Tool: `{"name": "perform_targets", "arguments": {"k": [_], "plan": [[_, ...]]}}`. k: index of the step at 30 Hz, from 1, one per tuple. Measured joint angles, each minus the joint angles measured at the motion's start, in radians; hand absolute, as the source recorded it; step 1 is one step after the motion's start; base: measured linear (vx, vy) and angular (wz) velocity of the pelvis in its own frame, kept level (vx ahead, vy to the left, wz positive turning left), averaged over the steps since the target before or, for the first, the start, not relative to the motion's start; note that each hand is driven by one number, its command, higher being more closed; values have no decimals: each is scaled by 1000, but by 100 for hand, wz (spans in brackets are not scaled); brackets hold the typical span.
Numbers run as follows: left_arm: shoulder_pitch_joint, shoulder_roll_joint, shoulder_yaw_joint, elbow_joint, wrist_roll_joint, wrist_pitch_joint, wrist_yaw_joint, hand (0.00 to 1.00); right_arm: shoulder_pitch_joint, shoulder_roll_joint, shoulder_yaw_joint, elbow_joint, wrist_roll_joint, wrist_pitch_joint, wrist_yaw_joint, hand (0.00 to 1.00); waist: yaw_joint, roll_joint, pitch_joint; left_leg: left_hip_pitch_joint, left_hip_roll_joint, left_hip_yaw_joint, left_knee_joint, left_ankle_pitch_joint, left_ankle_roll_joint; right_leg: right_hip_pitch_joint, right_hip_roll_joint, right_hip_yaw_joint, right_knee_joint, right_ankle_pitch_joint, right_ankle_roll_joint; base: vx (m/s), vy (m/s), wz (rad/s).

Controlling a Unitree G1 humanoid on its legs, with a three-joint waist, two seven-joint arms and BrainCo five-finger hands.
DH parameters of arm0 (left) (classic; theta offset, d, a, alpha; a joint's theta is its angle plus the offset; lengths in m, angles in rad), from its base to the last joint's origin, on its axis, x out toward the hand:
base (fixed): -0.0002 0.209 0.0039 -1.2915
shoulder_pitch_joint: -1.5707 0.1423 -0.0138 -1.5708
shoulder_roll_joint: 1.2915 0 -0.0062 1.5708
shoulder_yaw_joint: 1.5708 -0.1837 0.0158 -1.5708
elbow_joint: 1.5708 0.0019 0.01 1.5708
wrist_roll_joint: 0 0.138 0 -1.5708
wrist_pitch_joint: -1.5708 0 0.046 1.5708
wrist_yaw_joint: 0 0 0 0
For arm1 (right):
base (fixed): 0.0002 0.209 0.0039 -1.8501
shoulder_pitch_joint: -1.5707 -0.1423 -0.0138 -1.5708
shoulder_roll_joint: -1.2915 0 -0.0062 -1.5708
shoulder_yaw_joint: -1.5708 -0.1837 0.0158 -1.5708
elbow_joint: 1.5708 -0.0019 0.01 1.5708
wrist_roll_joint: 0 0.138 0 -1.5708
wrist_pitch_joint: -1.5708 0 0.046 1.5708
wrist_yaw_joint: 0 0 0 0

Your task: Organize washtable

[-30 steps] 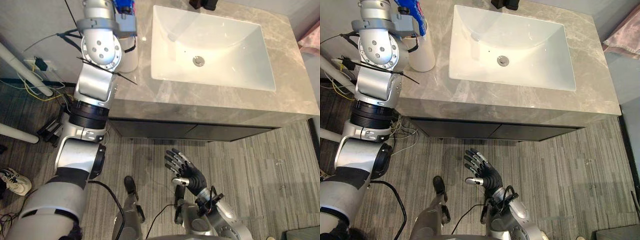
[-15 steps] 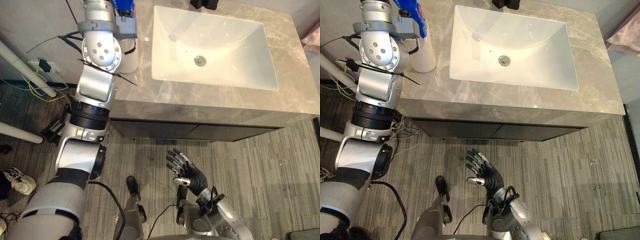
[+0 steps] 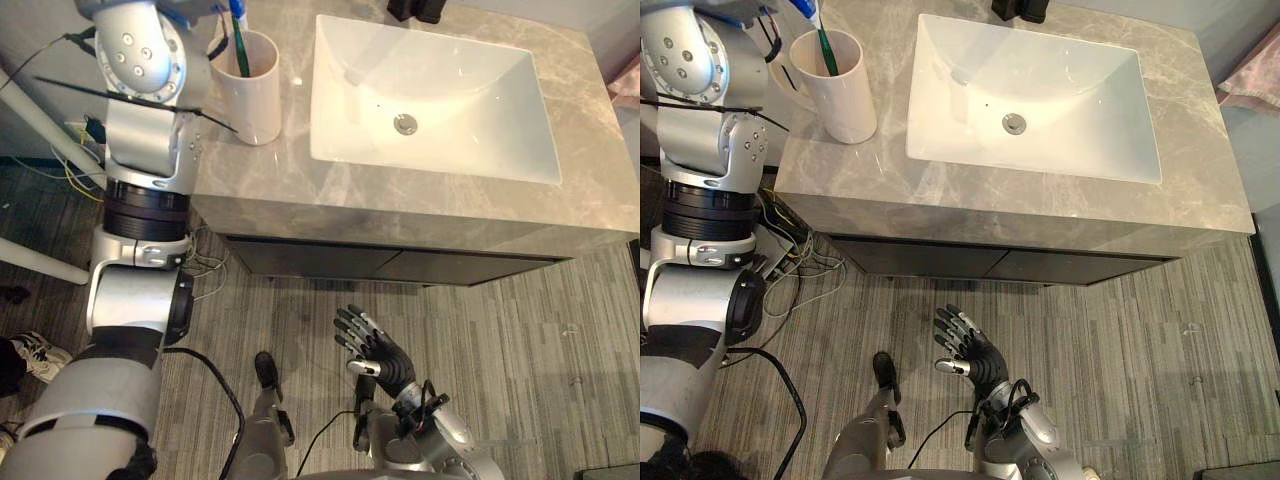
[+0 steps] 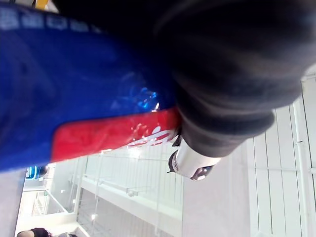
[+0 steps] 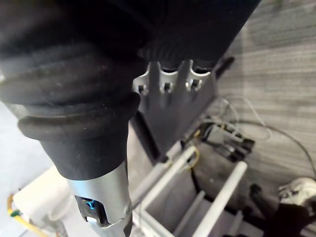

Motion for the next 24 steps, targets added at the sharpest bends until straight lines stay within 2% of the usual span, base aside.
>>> {"name": "perform_targets", "arguments": {"k": [20,24], "plan": [[39,-5,-8,4,1,0,-22,100,23,-2,-15,0,-1,12,14,0,0,14,-9,-5,1,-4,-1,-3,-4,-3,0,-1,-3,0,0,1,1,0],[39,-4,-18,68,0,2,-23,100,23,-3,2,0,0,12,13,0,1,13,-10,-9,1,-3,0,1,1,-6,0,0,-5,5,8,0,0,0]]}}
